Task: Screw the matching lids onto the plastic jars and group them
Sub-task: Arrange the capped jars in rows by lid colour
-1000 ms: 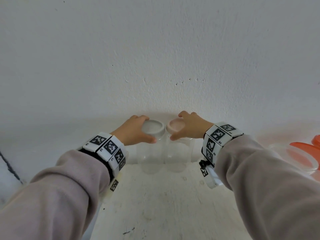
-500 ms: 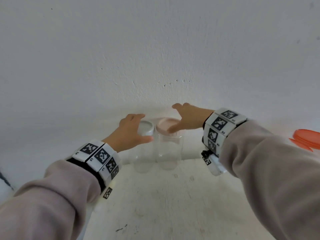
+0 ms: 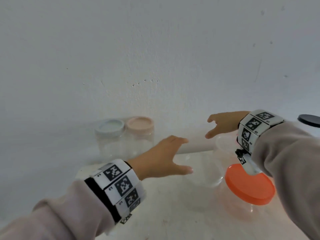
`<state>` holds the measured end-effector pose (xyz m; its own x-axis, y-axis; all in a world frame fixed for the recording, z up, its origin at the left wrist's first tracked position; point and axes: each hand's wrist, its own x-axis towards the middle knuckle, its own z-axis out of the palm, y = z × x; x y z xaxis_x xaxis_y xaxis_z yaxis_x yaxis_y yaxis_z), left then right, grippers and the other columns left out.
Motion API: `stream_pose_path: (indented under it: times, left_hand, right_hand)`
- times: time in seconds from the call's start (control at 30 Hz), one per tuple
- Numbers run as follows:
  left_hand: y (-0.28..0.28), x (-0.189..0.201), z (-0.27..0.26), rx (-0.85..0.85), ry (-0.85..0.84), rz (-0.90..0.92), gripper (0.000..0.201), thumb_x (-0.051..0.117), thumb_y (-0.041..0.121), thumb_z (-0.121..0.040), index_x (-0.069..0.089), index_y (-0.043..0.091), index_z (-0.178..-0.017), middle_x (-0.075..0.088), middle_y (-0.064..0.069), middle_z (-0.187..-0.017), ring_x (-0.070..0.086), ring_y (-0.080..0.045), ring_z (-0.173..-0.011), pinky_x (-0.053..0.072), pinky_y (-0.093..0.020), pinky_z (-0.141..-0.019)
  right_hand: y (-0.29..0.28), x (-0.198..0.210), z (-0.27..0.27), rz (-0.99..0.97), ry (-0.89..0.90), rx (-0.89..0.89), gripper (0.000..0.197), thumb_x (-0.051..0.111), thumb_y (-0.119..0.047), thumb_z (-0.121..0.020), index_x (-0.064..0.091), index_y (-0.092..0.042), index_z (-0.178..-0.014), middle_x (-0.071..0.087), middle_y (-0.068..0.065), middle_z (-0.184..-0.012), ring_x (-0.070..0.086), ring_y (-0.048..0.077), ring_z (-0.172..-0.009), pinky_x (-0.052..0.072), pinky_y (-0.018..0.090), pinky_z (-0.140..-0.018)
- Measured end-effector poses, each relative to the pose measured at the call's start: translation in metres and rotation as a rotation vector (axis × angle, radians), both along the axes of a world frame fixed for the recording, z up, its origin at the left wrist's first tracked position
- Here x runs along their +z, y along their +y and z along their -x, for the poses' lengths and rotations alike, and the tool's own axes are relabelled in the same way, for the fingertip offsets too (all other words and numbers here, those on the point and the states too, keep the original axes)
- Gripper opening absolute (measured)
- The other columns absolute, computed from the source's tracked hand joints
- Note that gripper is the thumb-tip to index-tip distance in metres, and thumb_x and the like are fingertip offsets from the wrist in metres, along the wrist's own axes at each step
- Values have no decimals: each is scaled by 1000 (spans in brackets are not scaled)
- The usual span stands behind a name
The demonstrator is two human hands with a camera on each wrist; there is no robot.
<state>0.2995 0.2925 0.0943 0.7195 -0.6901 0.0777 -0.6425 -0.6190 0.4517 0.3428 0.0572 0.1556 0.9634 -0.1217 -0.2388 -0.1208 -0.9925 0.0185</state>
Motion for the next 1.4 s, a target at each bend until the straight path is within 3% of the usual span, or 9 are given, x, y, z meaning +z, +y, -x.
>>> stream_pose_path:
  times: [0.13, 0.4, 0.53, 0.6, 0.67, 0.83, 1.0, 1.27, 1.4]
  left_hand:
    - [-37, -13, 9, -50, 67, -163, 98, 68, 61, -74, 17, 25, -149, 25, 5, -151, 24, -13, -137, 27, -36, -113]
    - [-62, -19, 3, 38, 103, -231, 102, 72, 61, -71, 16, 26, -149, 31, 1, -148, 26, -18, -134, 29, -35, -108]
    - [-64, -18, -10, 99, 129, -204, 108, 75, 62, -66, 15, 27, -149, 33, 0, -145, 28, -18, -134, 31, -36, -109]
    - [-63, -18, -20, 151, 133, -179, 110, 75, 62, -65, 15, 26, -150, 32, 0, -146, 27, -19, -135, 31, -38, -110]
    - [-59, -18, -32, 215, 135, -154, 109, 75, 63, -66, 17, 25, -150, 32, 0, -146, 29, -19, -134, 31, -38, -109]
    - [-54, -20, -65, 396, 73, -130, 101, 74, 61, -66, 28, 18, -144, 38, -4, -140, 36, -21, -128, 35, -34, -100]
    - [-60, -21, -86, 502, 48, -142, 99, 73, 63, -67, 32, 13, -142, 43, -7, -136, 39, -23, -126, 38, -34, -100]
    - [-63, -17, -100, 599, 59, -189, 91, 72, 60, -69, 36, 12, -138, 46, -9, -129, 45, -25, -118, 43, -35, -93]
    - [-61, -13, -104, 600, 60, -260, 91, 72, 58, -71, 34, 14, -140, 48, -6, -131, 48, -23, -118, 45, -35, -93]
  right_hand:
    - [-16, -15, -3, 122, 102, -37, 90, 61, -66, -79, 24, -23, -149, 30, -2, -155, 32, 22, -140, 27, 41, -113]
    - [-29, -27, -12, 277, 199, -38, 113, 69, -80, -53, 26, -35, -148, 38, -5, -150, 38, 25, -135, 36, 46, -106]
    - [-37, -35, -21, 266, 214, -43, 115, 74, -78, -27, 49, -40, -133, 59, -7, -121, 56, 22, -105, 47, 40, -87]
    - [-39, -37, -26, 265, 242, -47, 107, 74, -75, -31, 54, -37, -128, 59, -9, -96, 54, 20, -89, 44, 36, -72]
    - [-37, -36, -28, 276, 225, -38, 104, 73, -73, -34, 51, -36, -129, 52, -9, -86, 51, 20, -87, 43, 37, -72]
    - [-27, -33, -40, 196, 145, 29, 99, 75, -66, -57, 30, -39, -141, 50, -1, -132, 49, 26, -115, 42, 44, -96]
    - [-14, -40, -61, 115, 59, 96, 93, 75, -55, -70, 26, -30, -146, 44, 4, -138, 46, 27, -122, 38, 39, -86]
    - [1, -54, -82, -7, 38, 104, 88, 79, -58, -61, 40, -22, -131, 51, -1, -102, 52, 22, -92, 41, 34, -67]
    - [5, -55, -84, -30, 42, 100, 90, 79, -60, -61, 38, -22, -131, 50, -1, -103, 52, 23, -92, 43, 37, -72]
